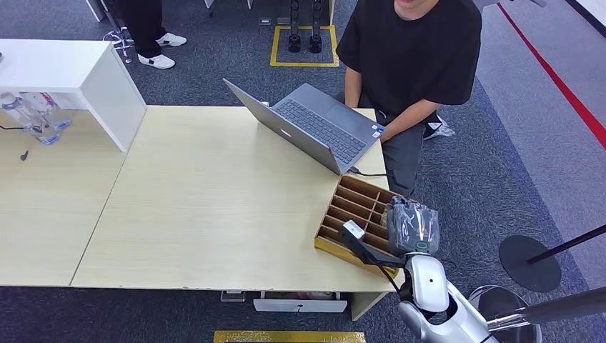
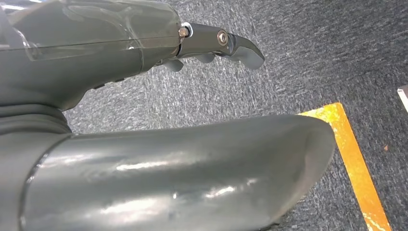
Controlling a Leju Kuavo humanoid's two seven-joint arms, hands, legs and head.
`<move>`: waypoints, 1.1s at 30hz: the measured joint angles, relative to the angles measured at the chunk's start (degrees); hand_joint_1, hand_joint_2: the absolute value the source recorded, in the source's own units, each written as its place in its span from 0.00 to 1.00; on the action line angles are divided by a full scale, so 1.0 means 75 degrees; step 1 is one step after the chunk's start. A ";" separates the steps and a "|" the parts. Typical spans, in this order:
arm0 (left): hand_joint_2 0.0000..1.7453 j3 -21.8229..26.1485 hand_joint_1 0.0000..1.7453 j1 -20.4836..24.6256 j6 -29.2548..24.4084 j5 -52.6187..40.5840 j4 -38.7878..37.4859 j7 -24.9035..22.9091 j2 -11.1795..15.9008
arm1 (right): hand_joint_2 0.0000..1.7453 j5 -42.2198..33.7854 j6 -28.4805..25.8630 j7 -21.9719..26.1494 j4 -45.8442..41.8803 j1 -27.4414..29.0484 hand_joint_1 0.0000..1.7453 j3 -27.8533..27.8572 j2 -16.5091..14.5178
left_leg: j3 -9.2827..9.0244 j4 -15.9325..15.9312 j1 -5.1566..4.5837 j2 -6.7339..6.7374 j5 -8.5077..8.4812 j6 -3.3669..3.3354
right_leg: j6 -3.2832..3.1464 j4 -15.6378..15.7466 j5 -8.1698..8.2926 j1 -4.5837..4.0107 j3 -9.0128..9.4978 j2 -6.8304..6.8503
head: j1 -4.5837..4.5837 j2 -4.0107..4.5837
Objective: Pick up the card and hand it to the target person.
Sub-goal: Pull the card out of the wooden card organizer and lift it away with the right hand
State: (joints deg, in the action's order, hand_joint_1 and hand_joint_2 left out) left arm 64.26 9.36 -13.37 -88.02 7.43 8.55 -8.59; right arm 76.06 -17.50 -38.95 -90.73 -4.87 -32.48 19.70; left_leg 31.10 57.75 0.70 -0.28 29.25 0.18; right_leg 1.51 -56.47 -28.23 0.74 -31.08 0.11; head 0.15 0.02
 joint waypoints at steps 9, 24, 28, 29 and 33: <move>0.00 0.0002 0.00 0.0000 0.0002 0.0000 0.0000 0.0018 -0.0001 | 1.00 0.0175 0.0255 0.0073 -0.0659 -0.0029 0.83 0.0000 0.0004 | 0.0000 0.0000 0.0000 0.0000 0.0000 0.0000 | 0.0000 0.0000 0.0000 0.0000 0.0000 0.0000 | -0.0001 0.0000; 0.00 -0.0031 0.00 0.0028 0.0030 0.0000 0.0000 0.0025 0.0000 | 1.00 0.0042 0.0418 0.0103 -0.1451 -0.0373 0.89 0.0188 0.0290 | -0.0001 0.0001 -0.0001 0.0000 0.0000 0.0000 | 0.0000 0.0000 0.0000 0.0001 -0.0001 0.0000 | 0.0001 0.0000; 0.00 -0.0095 0.00 0.0068 0.0045 0.0000 0.0000 0.0011 -0.0003 | 1.00 -0.0052 0.0476 0.0100 -0.1524 -0.0548 0.92 0.0318 0.0406 | 0.0000 0.0002 -0.0001 0.0000 0.0000 0.0000 | 0.0000 0.0000 0.0000 0.0001 -0.0001 -0.0001 | -0.0001 0.0000; 0.00 -0.0111 0.00 0.0078 0.0050 0.0000 0.0000 0.0009 -0.0003 | 1.00 -0.0084 0.0496 0.0095 -0.1534 -0.0599 0.91 0.0356 0.0434 | 0.0000 0.0002 -0.0001 0.0000 0.0000 0.0000 | 0.0000 0.0000 0.0000 0.0001 -0.0001 -0.0001 | -0.0001 0.0000; 0.00 -0.0165 0.00 0.0109 0.0082 0.0000 0.0000 -0.0007 -0.0003 | 1.00 -0.0312 0.0623 0.0071 -0.1539 -0.0877 0.89 0.0525 0.0588 | 0.0000 0.0003 -0.0001 0.0000 0.0000 0.0000 | 0.0000 0.0000 0.0000 0.0001 -0.0001 0.0000 | -0.0001 0.0000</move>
State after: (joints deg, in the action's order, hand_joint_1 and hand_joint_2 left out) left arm 63.02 10.18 -12.75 -88.02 7.43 8.50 -8.61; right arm 73.72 -12.83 -38.42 -102.28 -11.45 -28.54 24.11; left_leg 31.10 57.77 0.69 -0.28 29.25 0.18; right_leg 1.51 -56.47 -28.23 0.75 -31.09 0.11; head 0.14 0.02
